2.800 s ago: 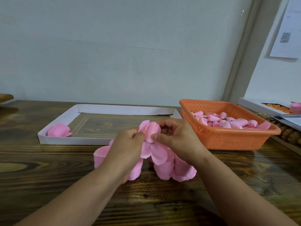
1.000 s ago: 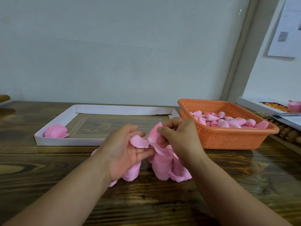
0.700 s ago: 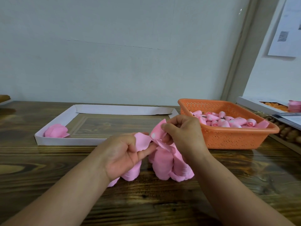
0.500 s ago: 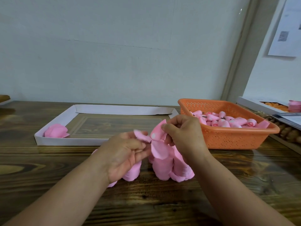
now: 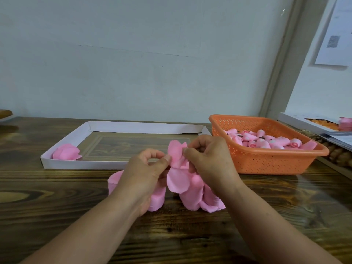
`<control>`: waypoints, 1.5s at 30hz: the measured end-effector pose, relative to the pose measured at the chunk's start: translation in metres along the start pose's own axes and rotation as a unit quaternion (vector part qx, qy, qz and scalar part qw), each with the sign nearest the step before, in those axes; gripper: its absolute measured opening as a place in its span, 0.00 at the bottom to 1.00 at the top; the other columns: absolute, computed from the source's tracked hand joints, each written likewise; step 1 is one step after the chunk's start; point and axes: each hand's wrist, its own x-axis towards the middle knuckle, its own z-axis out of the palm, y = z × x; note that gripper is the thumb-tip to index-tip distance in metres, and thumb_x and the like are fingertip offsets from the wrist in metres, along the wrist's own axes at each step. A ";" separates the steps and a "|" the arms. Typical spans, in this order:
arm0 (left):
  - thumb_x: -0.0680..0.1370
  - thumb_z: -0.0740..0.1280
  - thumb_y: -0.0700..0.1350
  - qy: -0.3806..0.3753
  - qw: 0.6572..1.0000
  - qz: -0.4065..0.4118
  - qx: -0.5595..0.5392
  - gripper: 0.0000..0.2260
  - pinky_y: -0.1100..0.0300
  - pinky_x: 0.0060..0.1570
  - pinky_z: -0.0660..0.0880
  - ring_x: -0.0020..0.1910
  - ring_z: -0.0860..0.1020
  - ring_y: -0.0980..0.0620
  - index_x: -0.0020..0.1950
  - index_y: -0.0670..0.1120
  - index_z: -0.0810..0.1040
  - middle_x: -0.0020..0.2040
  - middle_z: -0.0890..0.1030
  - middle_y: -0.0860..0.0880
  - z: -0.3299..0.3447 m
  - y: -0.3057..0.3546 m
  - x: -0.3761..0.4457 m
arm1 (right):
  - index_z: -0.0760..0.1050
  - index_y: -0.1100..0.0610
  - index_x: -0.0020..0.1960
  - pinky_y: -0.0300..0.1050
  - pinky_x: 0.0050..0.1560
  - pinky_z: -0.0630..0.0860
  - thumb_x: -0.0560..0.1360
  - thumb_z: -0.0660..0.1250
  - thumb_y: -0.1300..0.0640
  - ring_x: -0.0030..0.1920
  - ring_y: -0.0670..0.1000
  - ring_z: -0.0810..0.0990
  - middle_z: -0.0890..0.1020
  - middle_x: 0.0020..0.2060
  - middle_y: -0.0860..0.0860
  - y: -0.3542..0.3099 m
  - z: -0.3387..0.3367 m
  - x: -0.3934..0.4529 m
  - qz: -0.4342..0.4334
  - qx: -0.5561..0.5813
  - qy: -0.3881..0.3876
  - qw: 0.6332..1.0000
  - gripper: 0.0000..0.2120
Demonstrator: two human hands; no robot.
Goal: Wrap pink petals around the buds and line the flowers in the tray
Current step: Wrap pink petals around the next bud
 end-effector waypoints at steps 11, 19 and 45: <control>0.73 0.68 0.47 -0.093 0.995 0.032 0.005 0.14 0.55 0.51 0.78 0.48 0.84 0.49 0.56 0.46 0.82 0.47 0.86 0.46 -0.003 -0.004 -0.001 | 0.75 0.62 0.34 0.43 0.28 0.70 0.73 0.68 0.63 0.23 0.49 0.72 0.75 0.23 0.54 -0.003 -0.003 0.001 0.017 0.023 -0.061 0.998 0.09; 0.73 0.69 0.46 -0.132 0.991 -0.001 0.021 0.14 0.46 0.61 0.75 0.51 0.83 0.44 0.57 0.44 0.82 0.49 0.85 0.43 -0.009 -0.001 0.001 | 0.74 0.61 0.46 0.42 0.25 0.67 0.74 0.68 0.65 0.19 0.47 0.70 0.75 0.20 0.52 -0.002 -0.010 0.006 0.054 0.088 -0.157 0.982 0.03; 0.75 0.57 0.25 -0.174 0.975 -0.079 -0.112 0.18 0.64 0.39 0.80 0.42 0.84 0.50 0.60 0.37 0.77 0.49 0.84 0.38 -0.010 0.001 0.002 | 0.74 0.62 0.35 0.37 0.21 0.66 0.73 0.67 0.68 0.16 0.46 0.68 0.73 0.17 0.52 0.004 -0.012 0.011 0.053 0.064 -0.119 0.989 0.09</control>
